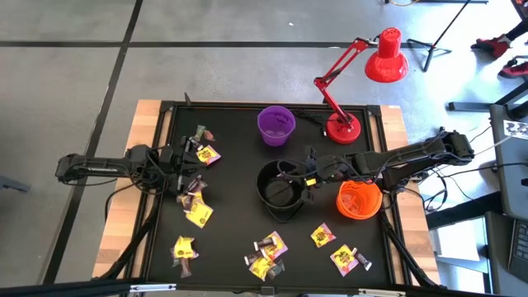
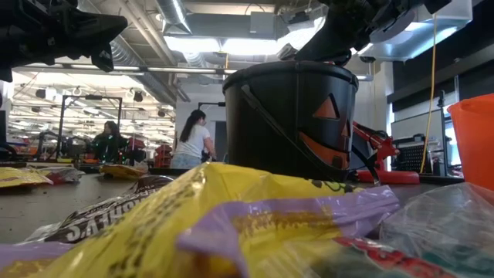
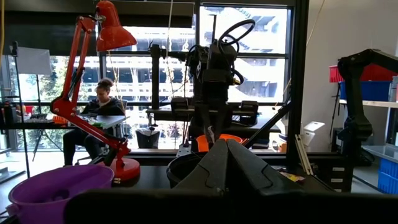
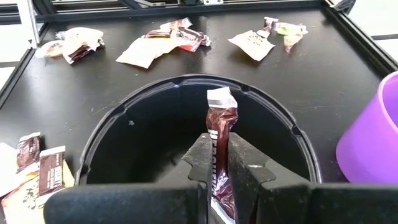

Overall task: Sort candy
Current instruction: Put the brown chocolate into the black bucket, then put the yellow candy into the purple bucket

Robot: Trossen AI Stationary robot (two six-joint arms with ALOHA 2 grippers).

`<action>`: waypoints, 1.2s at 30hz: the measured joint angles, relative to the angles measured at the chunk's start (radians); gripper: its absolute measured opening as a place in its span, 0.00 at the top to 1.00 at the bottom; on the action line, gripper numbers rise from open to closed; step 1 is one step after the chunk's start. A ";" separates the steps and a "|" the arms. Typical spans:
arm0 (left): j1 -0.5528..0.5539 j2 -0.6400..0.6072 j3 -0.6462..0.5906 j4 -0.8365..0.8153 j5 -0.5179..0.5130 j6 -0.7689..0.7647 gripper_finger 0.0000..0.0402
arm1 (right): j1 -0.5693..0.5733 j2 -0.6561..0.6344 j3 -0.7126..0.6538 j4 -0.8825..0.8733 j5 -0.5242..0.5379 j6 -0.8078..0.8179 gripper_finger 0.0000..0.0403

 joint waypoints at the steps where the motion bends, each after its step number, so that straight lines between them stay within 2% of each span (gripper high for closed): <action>1: 0.000 0.000 0.000 0.000 0.000 0.000 1.00 | 0.000 0.000 0.000 0.000 -0.002 0.000 0.91; 16: 0.000 0.000 0.000 0.000 0.000 0.000 1.00 | 0.000 0.000 0.000 -0.009 -0.002 0.000 0.91; 25: 0.000 0.000 0.000 0.000 0.000 0.000 1.00 | 0.001 0.000 0.000 -0.014 0.037 0.001 0.89; 29: 0.000 0.000 0.000 0.000 0.000 0.000 1.00 | 0.001 0.000 0.000 -0.014 0.064 0.039 0.78; 36: 0.000 0.000 0.000 0.000 0.000 0.000 1.00 | 0.001 0.000 0.000 -0.014 0.059 0.046 0.49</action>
